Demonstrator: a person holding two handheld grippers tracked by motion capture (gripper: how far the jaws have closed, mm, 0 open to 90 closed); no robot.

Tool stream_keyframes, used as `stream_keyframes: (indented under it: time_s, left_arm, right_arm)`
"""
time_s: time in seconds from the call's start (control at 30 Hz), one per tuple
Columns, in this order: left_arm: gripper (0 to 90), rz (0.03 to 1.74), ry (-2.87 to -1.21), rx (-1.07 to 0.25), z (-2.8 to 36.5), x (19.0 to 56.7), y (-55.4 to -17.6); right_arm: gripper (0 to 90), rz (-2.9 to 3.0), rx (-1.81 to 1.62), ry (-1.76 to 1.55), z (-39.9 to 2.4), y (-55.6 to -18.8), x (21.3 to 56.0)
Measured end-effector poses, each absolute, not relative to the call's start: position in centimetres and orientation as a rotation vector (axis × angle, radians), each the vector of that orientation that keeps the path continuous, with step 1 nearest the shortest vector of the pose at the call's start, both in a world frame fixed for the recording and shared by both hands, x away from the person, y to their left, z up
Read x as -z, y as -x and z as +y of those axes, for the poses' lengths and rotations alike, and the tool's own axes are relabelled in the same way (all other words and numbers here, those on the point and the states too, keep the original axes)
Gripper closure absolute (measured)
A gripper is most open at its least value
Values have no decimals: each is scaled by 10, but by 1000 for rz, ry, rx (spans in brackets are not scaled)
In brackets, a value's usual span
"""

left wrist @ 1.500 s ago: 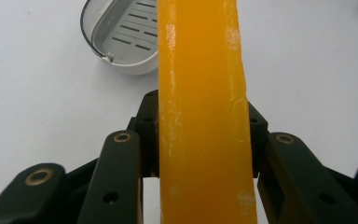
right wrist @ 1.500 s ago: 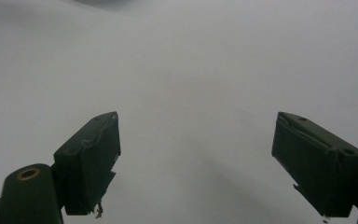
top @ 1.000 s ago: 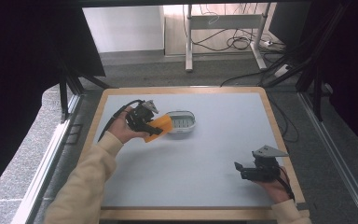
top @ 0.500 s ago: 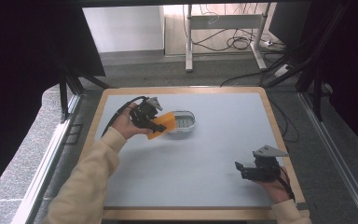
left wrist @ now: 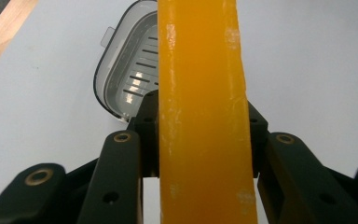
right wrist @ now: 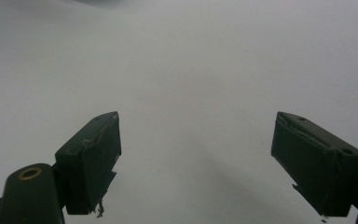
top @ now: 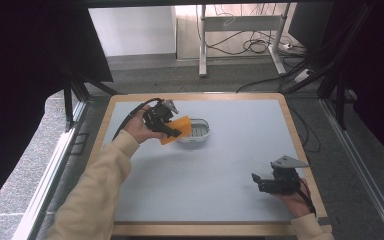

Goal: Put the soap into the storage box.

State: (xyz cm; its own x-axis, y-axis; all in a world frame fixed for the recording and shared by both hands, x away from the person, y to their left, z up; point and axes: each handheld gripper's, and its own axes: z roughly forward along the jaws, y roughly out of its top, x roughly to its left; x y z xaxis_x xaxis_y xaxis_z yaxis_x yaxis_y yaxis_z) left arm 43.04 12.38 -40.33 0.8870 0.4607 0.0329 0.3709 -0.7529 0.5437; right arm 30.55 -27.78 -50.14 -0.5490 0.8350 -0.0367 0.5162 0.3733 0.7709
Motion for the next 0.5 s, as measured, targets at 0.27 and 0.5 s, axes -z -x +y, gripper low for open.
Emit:
stream_keyframes:
  time_s: [0.27,0.5]
  left_arm:
    - [619,583,-2515,-221,118,395,-440]
    - [618,568,-2519,-215,110,397,-448]
  right_arm:
    - [161,2216,-1017,-1166,-278,-305,501]
    - [161,2212,-1020,-1171,-279,-305,501]
